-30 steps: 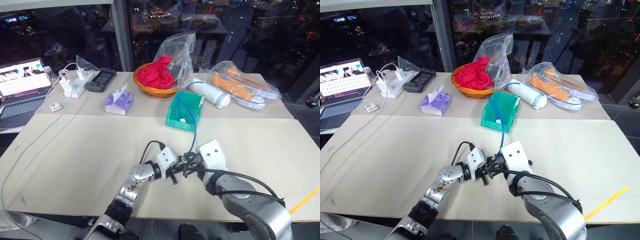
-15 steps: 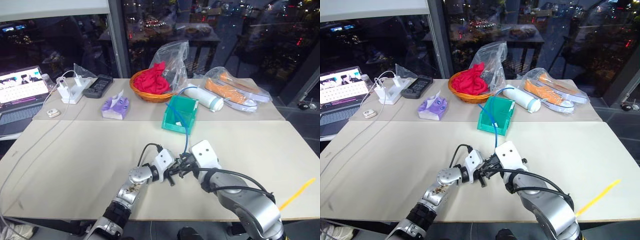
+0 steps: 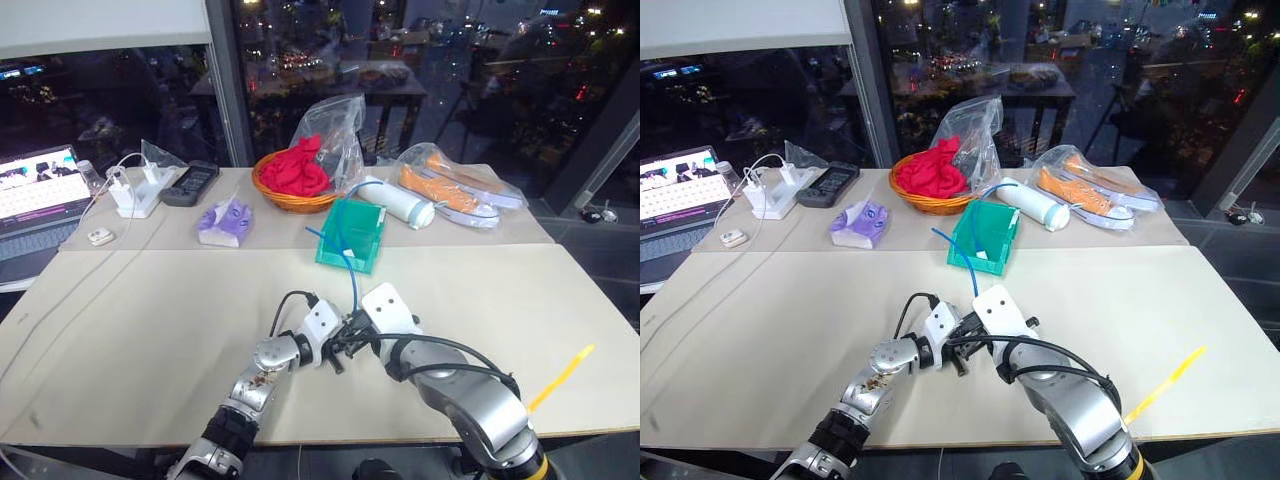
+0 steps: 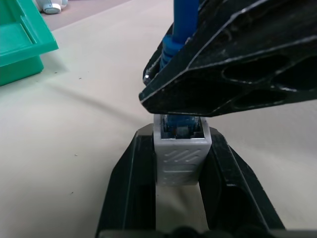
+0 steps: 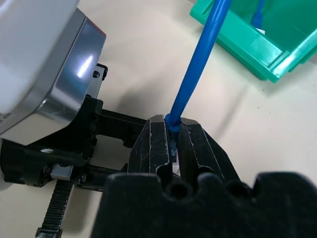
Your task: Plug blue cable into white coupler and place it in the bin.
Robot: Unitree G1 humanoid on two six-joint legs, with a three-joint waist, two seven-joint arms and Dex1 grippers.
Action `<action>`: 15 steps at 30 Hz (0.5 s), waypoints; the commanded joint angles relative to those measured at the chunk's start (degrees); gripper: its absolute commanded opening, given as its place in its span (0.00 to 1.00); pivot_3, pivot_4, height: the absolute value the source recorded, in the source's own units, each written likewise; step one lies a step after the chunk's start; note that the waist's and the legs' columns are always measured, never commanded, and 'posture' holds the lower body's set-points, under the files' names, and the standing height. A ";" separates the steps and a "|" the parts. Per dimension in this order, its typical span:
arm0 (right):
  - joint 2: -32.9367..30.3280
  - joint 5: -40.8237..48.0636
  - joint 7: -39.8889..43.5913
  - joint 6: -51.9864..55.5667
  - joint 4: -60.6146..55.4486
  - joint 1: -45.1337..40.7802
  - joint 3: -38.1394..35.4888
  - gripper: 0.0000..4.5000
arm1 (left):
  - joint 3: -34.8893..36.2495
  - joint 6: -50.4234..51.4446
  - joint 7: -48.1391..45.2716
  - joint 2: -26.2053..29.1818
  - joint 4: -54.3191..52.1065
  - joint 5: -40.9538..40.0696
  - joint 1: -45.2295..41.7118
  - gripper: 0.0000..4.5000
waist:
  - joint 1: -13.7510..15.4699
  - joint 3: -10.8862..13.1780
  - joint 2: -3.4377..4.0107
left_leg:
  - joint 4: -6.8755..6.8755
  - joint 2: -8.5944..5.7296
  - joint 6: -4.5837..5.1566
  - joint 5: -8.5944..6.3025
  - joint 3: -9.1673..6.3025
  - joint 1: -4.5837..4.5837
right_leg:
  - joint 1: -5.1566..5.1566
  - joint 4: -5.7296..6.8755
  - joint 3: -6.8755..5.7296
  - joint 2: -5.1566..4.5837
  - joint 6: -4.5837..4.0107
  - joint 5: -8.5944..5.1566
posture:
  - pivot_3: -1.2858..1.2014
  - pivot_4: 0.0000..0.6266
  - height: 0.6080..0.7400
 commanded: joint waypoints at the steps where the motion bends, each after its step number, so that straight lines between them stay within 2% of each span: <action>1: -0.14 -0.78 2.39 4.21 16.85 5.28 5.02 0.00 | -1.97 -1.20 -1.59 -0.39 -3.96 -0.28 1.10 0.15 | -0.15 -0.15 -0.04 | -0.03 0.00 -0.01 0.00 0.00 0.02 | 0.00 0.00 0.00 0.00 0.01 -0.01 | 0.52 0.24 0.87; 12: 0.49 -4.53 7.09 1.19 26.92 5.37 9.41 0.00 | -2.02 0.21 -0.94 -0.08 -5.77 -0.39 1.76 0.15 | -1.39 -0.90 -0.11 | -0.95 0.00 -0.22 -0.12 -0.10 1.25 | 0.29 -0.02 0.25 0.23 -0.57 -0.43 | 0.52 0.24 0.87; 15: 0.49 -6.12 9.22 0.05 30.14 3.94 11.99 0.00 | -1.86 0.18 -0.89 -0.19 -5.52 -0.29 1.66 0.15 | -1.62 -0.81 0.10 | -0.97 -0.01 -0.81 -0.45 -0.57 1.92 | 0.69 -0.17 0.30 0.51 -0.75 -0.60 | 0.52 0.24 0.87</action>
